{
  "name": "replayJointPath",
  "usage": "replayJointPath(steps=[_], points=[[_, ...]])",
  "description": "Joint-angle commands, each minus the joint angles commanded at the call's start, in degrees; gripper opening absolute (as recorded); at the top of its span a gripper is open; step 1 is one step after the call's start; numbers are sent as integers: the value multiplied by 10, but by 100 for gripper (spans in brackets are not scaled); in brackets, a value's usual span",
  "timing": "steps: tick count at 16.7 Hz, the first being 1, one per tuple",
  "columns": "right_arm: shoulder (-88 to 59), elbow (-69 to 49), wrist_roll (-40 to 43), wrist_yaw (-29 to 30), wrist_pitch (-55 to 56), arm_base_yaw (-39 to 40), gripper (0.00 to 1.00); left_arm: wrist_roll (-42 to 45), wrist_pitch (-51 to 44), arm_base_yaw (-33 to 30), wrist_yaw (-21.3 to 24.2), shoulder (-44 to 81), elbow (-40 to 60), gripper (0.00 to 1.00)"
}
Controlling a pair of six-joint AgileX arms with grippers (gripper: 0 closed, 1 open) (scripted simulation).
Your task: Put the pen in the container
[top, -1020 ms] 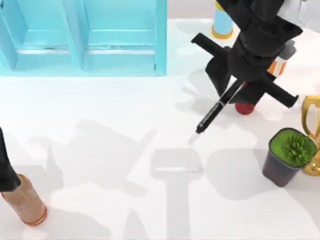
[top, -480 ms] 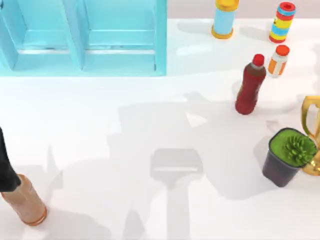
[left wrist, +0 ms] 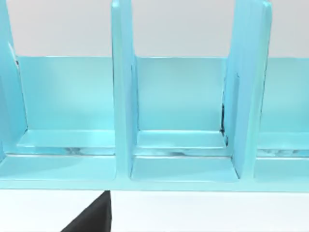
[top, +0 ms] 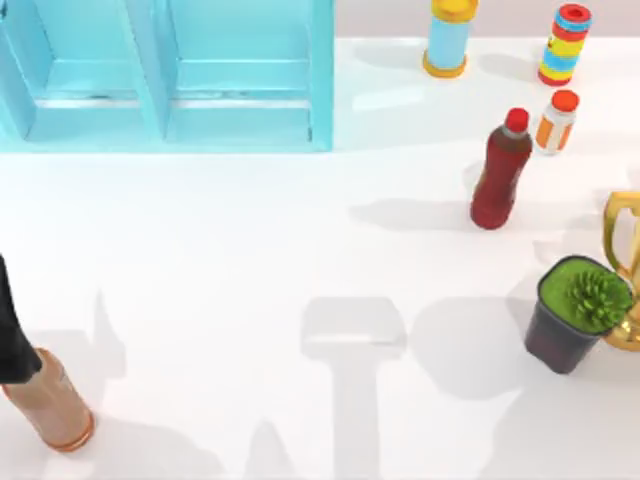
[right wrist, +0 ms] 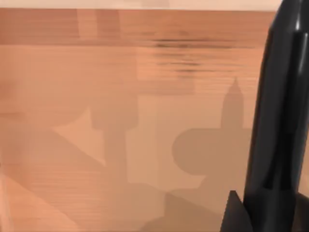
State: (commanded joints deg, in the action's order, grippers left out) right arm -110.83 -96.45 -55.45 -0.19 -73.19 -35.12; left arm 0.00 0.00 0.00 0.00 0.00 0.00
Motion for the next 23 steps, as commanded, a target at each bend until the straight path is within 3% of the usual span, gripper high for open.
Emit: replayJointPath(steps=[7, 13, 23], points=[[-1, 8, -7, 3, 4, 0, 0, 0, 0, 0, 0, 0, 0, 100], [2, 89, -48, 24, 62, 39, 0, 0, 0, 0, 0, 0, 0, 100], [14, 155, -45, 0, 135, 42, 0, 0, 0, 0, 0, 0, 0, 100]])
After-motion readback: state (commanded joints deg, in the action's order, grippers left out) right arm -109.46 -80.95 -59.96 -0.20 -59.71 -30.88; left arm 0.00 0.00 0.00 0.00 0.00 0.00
